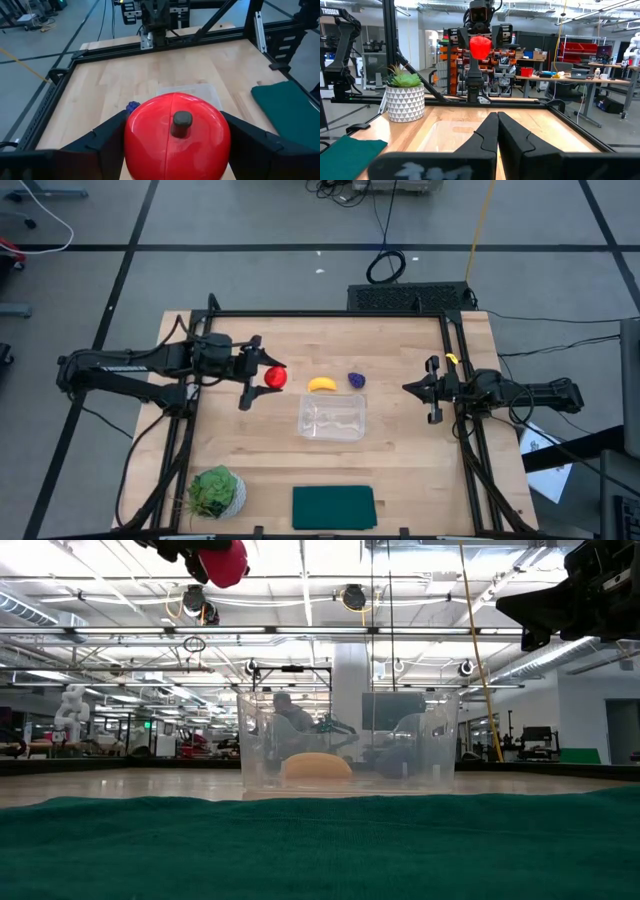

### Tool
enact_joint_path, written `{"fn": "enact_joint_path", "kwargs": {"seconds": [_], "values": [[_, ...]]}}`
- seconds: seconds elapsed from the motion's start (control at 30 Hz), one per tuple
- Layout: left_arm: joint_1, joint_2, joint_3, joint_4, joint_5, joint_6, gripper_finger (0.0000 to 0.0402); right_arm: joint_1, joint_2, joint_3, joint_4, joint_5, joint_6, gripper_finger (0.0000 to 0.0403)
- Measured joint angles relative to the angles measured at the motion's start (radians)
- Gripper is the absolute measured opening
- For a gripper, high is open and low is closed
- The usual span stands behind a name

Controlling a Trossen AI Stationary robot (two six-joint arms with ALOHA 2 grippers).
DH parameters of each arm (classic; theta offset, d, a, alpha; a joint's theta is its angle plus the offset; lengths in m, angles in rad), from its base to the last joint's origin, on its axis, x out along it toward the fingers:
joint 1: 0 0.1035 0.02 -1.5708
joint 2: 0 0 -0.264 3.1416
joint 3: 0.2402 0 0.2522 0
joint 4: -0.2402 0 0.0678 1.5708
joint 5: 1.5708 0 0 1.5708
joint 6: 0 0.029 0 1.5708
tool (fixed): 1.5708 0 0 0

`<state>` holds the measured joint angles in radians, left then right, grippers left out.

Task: Pick and placing Produce into tupperware
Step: Put the apple into the transparent bin

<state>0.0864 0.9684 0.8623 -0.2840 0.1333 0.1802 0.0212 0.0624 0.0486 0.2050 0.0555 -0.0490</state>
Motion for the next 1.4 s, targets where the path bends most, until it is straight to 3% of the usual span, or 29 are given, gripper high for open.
{"fn": "enact_joint_path", "kwargs": {"seconds": [0.6,1.03,1.4], "values": [[-0.023,0.173,0.0,0.226,0.017,-0.055,0.0271,0.0,0.006,0.0,0.007,0.0,0.008,0.0],[-0.011,0.231,0.002,0.36,0.025,-0.105,0.0271,0.0,0.006,0.0,0.008,0.0,0.007,0.0],[0.008,0.35,0.143,0.278,0.044,-0.109,0.0271,0.0,0.014,0.0,0.016,0.001,0.004,0.0]]}}
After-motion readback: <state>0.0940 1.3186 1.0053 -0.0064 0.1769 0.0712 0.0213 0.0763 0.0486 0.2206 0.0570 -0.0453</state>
